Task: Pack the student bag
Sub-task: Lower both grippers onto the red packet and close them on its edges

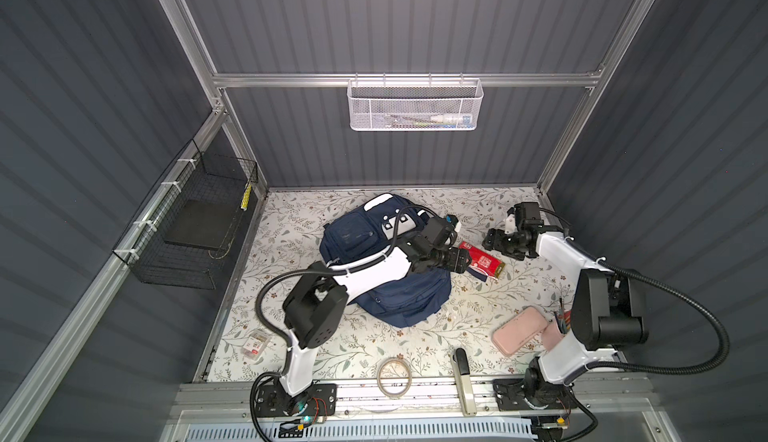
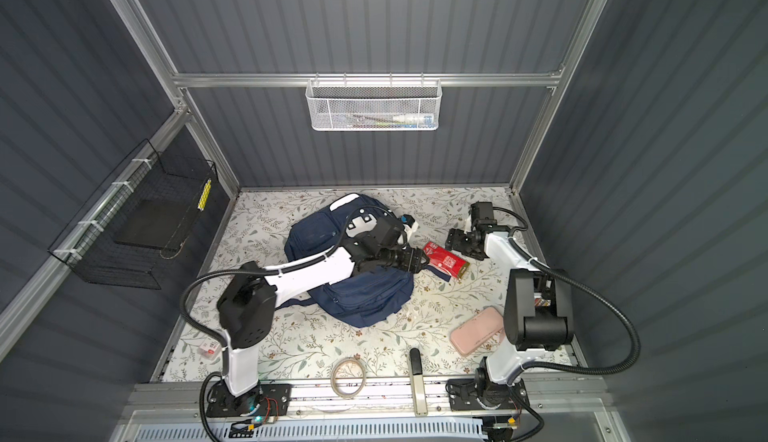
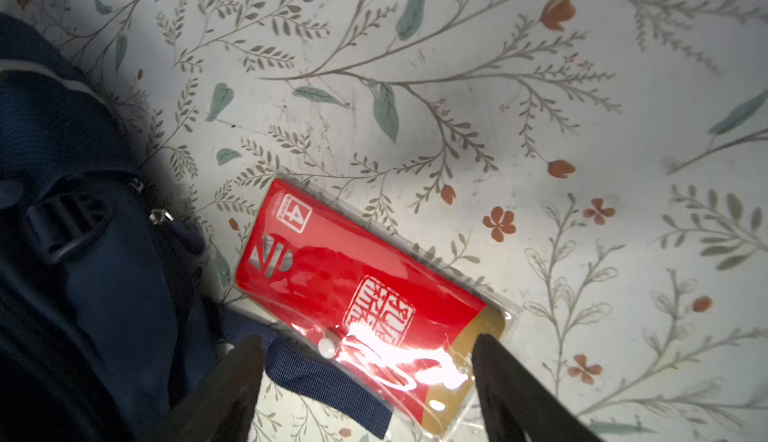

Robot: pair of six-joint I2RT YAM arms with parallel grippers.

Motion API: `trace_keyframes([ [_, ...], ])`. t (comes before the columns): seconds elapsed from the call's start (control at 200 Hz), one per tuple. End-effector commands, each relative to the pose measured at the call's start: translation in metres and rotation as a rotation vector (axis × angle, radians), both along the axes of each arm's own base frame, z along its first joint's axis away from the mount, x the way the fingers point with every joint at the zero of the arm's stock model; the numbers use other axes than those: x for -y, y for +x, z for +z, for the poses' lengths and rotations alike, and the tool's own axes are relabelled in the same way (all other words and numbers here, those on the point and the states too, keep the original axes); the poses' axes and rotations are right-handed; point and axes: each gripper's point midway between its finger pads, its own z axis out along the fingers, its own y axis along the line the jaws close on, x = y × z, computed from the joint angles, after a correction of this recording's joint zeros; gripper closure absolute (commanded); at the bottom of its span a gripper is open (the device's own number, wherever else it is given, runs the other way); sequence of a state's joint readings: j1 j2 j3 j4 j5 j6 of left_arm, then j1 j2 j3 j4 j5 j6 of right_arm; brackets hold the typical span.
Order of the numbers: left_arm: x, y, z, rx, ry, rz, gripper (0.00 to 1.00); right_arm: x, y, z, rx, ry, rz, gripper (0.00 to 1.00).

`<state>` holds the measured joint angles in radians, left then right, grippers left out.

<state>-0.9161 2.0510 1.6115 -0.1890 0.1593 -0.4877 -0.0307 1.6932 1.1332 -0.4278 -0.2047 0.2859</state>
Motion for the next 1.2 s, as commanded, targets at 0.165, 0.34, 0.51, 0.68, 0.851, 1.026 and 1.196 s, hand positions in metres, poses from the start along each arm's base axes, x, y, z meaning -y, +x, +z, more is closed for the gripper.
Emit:
trace_keyframes([
  [0.165, 0.038, 0.024, -0.044, -0.005, 0.033, 0.02, 0.35, 0.006, 0.0, -0.022, -0.092, 0.078, -0.008, 0.22],
  [0.34, 0.052, 0.038, -0.075, -0.009, 0.043, 0.05, 0.38, 0.004, 0.002, -0.034, -0.136, 0.116, -0.002, 0.23],
  [0.51, 0.064, 0.043, -0.101, -0.045, 0.03, 0.055, 0.38, 0.005, 0.002, -0.037, -0.17, 0.107, 0.011, 0.24],
  [0.68, 0.064, 0.04, -0.117, -0.086, 0.017, 0.071, 0.38, 0.005, -0.014, -0.045, -0.216, 0.097, 0.008, 0.25],
  [0.851, 0.066, 0.041, -0.109, -0.068, -0.003, 0.074, 0.37, -0.002, -0.045, -0.047, -0.268, 0.122, 0.009, 0.27],
  [1.026, 0.075, 0.054, -0.094, -0.057, -0.054, 0.06, 0.36, -0.028, -0.08, -0.036, -0.26, 0.248, 0.029, 0.27],
  [1.196, 0.072, 0.045, -0.069, -0.048, -0.104, 0.061, 0.37, -0.003, -0.067, -0.027, -0.187, 0.218, -0.063, 0.25],
])
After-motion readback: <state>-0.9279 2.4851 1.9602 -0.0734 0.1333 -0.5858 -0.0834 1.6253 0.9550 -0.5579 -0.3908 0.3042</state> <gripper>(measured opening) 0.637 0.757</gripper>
